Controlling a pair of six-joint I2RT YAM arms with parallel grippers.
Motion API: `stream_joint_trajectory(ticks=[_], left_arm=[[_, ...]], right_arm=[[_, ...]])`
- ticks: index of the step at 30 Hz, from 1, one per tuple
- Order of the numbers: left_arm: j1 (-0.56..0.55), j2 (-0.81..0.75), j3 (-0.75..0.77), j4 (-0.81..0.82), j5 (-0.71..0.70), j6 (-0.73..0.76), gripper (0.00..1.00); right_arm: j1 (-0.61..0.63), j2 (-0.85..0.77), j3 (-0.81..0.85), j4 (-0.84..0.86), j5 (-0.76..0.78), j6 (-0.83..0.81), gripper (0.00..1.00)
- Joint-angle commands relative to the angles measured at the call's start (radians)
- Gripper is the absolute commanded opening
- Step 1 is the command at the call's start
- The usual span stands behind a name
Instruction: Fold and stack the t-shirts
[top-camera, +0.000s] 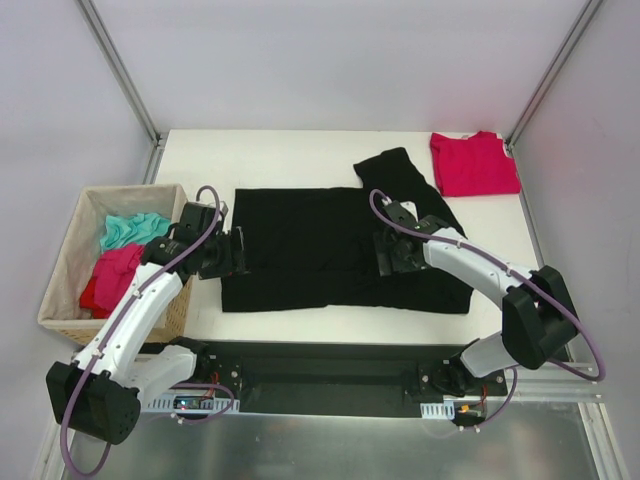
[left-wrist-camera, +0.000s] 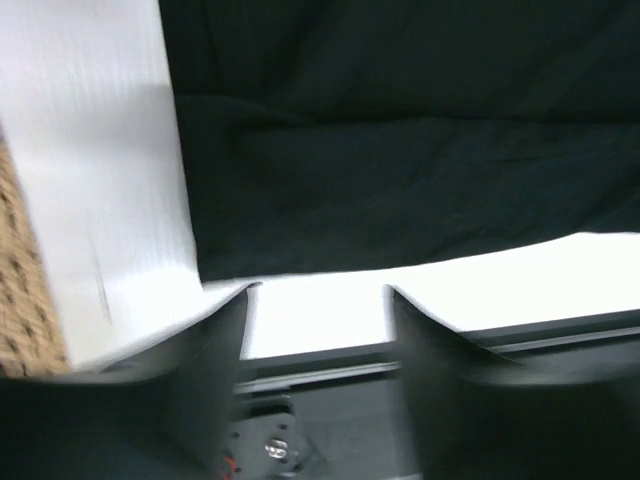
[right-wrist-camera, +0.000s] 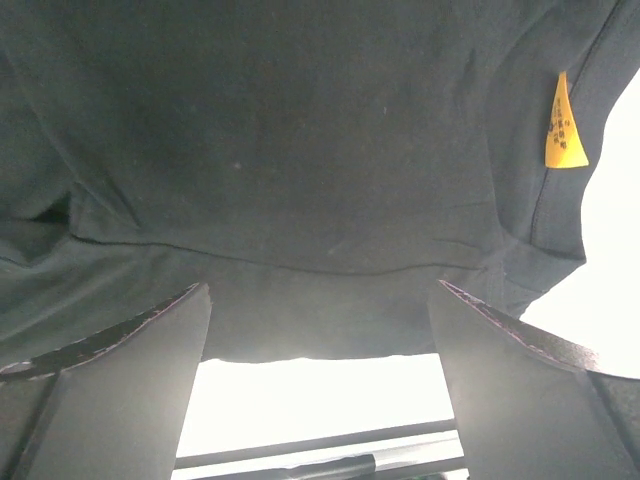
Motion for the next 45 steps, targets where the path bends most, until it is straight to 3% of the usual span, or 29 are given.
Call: stream_joint_trajectory(ticks=[1,2,3,13,15,16,19,22,23,28,34,45], left_arm=[[-0.010,0.008,0.016,0.004,-0.016,-0.001,0.73],[-0.010,0.009,0.017,0.005,-0.023,-0.004,0.80],[-0.010,0.014,0.022,0.004,-0.029,-0.003,0.99],[-0.010,0.139,0.034,0.007,-0.041,-0.012,0.99],[-0.008,0.179,0.035,0.005,-0.084,-0.021,0.95],[-0.010,0.221,0.039,0.004,-0.093,-0.030,0.85],[-0.008,0.293,0.051,-0.011,-0.141,-0.055,0.71],[0.012,0.339,0.062,-0.018,-0.171,-0.065,0.51],[0.027,0.351,0.068,-0.018,-0.164,-0.065,0.48],[0.116,0.402,0.085,-0.018,-0.084,-0.053,0.46],[0.165,0.411,0.098,-0.016,-0.084,-0.043,0.50],[0.217,0.521,0.045,0.053,0.123,-0.013,0.51]], right_arm=[[0.011,0.015,0.060,-0.019,0.023,0.009,0.94],[0.010,0.016,0.060,-0.017,0.025,0.009,0.94],[0.011,0.015,0.055,-0.016,0.026,0.011,0.94],[0.011,0.015,0.018,0.006,0.030,0.012,0.94],[0.011,0.015,0.012,0.007,0.033,0.011,0.94],[0.013,0.015,0.011,0.009,0.033,0.012,0.94],[0.011,0.015,0.003,0.012,0.036,0.011,0.94],[0.011,0.012,-0.008,0.016,0.042,0.009,0.94],[0.011,0.013,-0.009,0.016,0.045,0.006,0.94],[0.010,0.015,-0.017,0.026,0.054,0.000,0.94],[0.008,0.021,-0.028,0.039,0.048,0.000,0.94],[0.004,0.018,-0.034,0.039,0.049,0.002,0.94]])
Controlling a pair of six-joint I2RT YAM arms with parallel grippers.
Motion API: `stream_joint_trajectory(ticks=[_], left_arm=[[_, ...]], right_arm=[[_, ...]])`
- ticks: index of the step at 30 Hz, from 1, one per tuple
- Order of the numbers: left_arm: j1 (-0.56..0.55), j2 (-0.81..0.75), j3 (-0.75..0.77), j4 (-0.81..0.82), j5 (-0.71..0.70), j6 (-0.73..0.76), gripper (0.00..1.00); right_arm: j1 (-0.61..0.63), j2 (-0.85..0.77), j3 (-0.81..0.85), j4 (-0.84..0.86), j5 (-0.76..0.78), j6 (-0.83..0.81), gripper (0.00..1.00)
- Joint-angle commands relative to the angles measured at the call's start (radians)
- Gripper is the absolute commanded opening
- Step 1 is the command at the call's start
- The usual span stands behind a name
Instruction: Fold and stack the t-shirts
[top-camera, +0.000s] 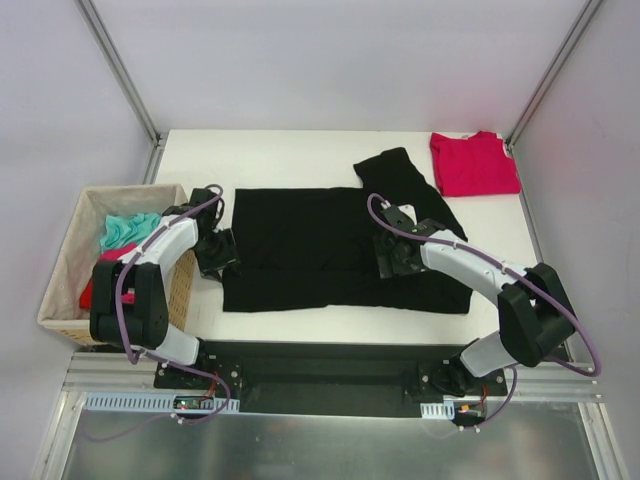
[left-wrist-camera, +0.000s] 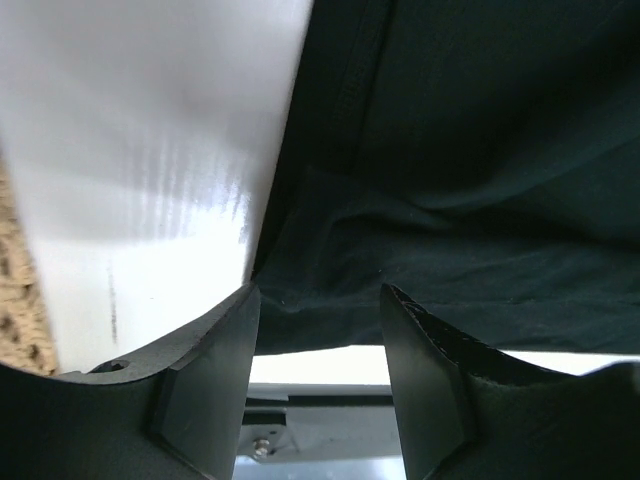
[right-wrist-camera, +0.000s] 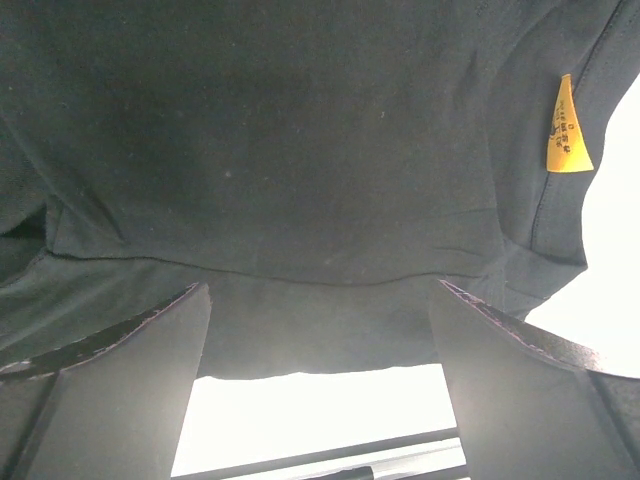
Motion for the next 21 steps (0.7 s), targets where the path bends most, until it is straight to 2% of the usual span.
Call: stream_joint_trajectory(ticks=[1,7,21], left_arm=[[0.027,0.039,-0.019,0.024,0.124,0.025,0.51],[0.044,0.056,-0.021,0.022,0.147,0.033,0.50],[0.093,-0.039,-0.036,-0.011,0.138,0.065,0.51]], right_arm=[[-0.004,-0.003,-0.009,0.001,0.024,0.003,0.94],[-0.006,0.003,-0.006,-0.001,0.020,0.002,0.94],[-0.006,0.036,0.014,0.004,0.004,0.009,0.94]])
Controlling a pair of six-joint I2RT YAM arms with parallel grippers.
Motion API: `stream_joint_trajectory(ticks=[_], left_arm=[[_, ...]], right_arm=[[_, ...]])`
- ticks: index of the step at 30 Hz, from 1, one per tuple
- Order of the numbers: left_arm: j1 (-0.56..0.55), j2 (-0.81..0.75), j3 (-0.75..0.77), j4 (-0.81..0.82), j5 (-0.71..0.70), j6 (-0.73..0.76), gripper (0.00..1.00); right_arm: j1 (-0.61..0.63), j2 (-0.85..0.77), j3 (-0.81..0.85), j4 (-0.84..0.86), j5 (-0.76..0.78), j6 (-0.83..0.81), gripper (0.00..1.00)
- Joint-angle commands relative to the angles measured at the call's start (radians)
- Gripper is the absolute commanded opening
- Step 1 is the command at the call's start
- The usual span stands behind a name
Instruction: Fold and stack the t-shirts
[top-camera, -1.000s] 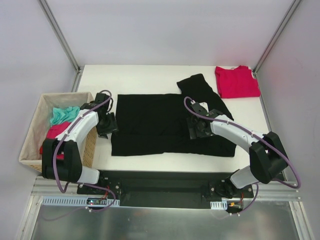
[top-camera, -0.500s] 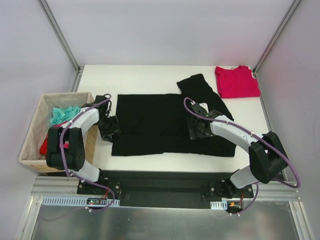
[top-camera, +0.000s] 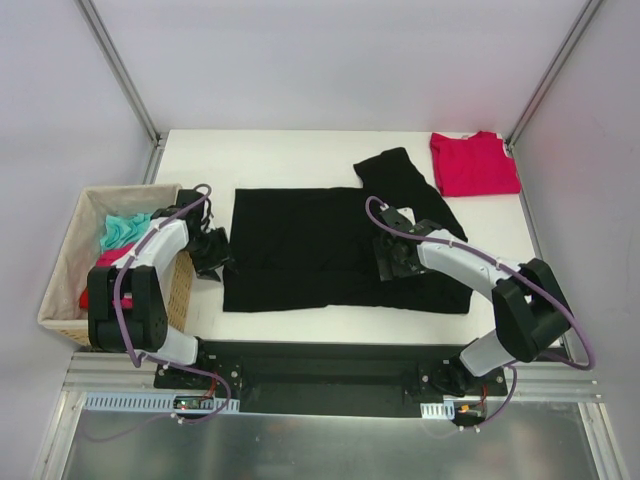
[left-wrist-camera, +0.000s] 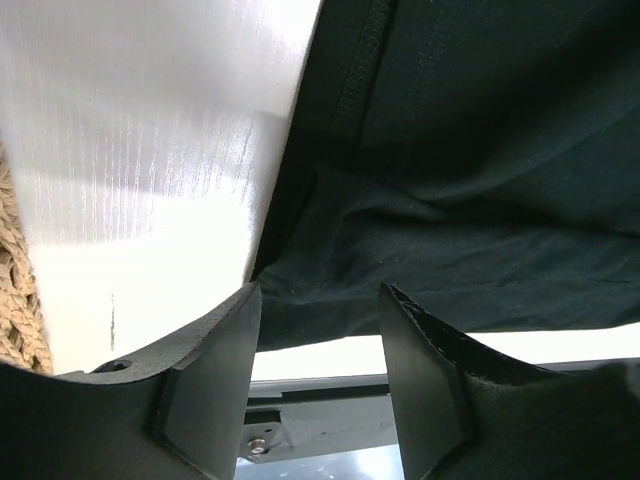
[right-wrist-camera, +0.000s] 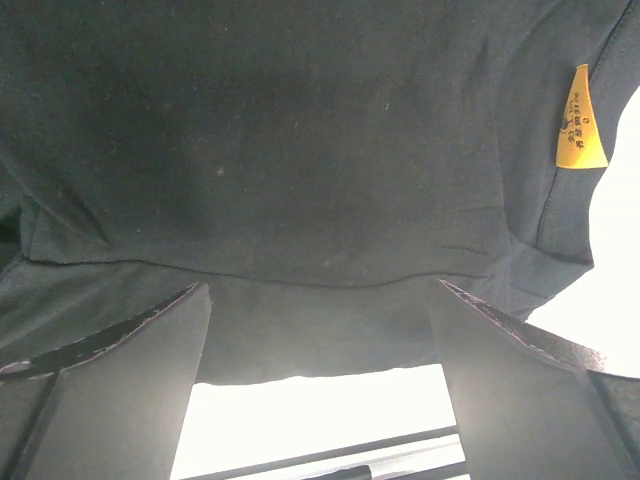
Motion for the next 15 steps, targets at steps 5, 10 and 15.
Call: stream_joint_trajectory(ticks=[5,10,15], left_arm=[[0.003,-0.018,-0.025,-0.026,0.007,0.022,0.50],[0.010,0.029,-0.043,-0.022,0.025,0.024,0.48],[0.015,0.045,-0.036,-0.020,0.018,0.025,0.48]], right_arm=[[-0.003,0.000,0.022,-0.003,0.005,0.011,0.94],[-0.004,-0.015,0.019,-0.009,0.011,0.009,0.94],[-0.003,-0.021,0.010,-0.007,0.012,0.012,0.94]])
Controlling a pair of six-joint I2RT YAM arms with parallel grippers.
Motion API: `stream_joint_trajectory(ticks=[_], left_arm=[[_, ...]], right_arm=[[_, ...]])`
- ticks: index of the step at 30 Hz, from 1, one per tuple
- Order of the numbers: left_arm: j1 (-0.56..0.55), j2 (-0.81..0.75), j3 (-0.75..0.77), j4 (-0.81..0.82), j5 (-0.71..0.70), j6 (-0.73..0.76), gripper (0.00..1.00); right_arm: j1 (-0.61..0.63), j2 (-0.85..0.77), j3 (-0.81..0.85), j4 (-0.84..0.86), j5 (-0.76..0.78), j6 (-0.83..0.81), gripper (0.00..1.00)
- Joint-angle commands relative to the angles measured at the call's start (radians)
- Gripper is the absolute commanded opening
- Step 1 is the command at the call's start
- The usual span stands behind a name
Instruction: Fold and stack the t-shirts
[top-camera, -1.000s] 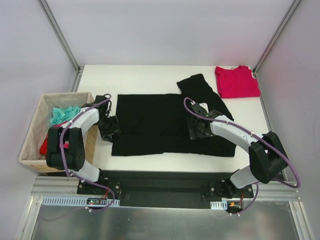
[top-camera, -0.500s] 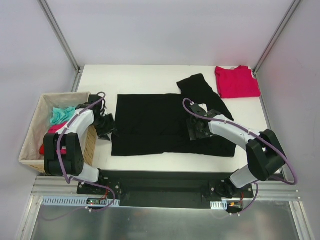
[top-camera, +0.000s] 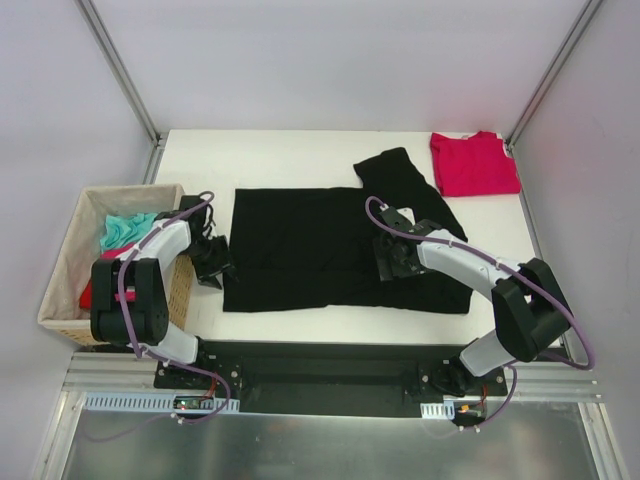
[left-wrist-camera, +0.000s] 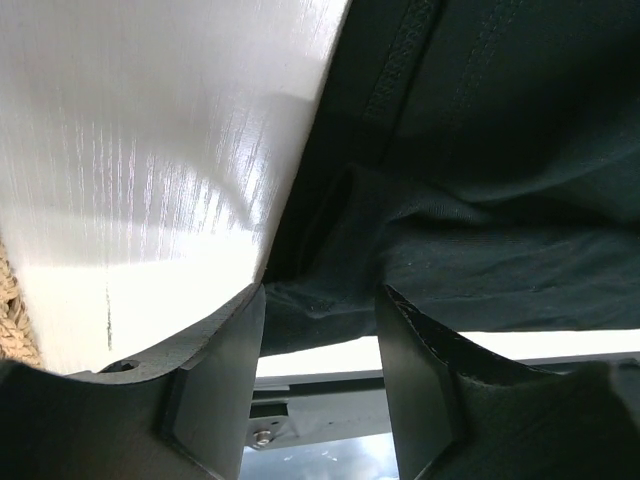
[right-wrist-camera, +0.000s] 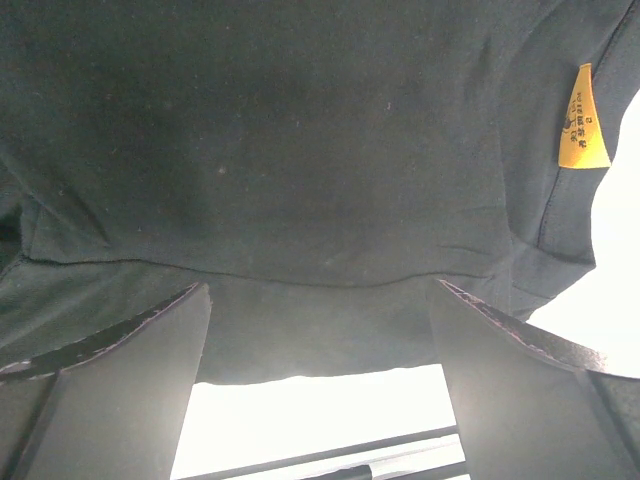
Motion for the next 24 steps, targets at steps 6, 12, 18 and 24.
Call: stream_joint_trajectory(ticks=[6,12,18,24], left_arm=[[0.011,0.037,0.018,-0.017,0.039,0.013,0.45],[0.011,-0.020,0.013,-0.004,0.057,0.014,0.36],[0.011,-0.051,-0.002,0.000,0.066,0.019,0.34],[0.011,-0.055,-0.005,0.006,0.074,0.022,0.35]], right_arm=[[-0.003,-0.034,-0.001,-0.003,0.019,0.017,0.94],[-0.004,-0.020,-0.004,0.007,0.007,0.019,0.94],[-0.001,-0.007,0.008,0.008,-0.004,0.017,0.93],[-0.003,-0.007,0.008,0.004,-0.003,0.015,0.93]])
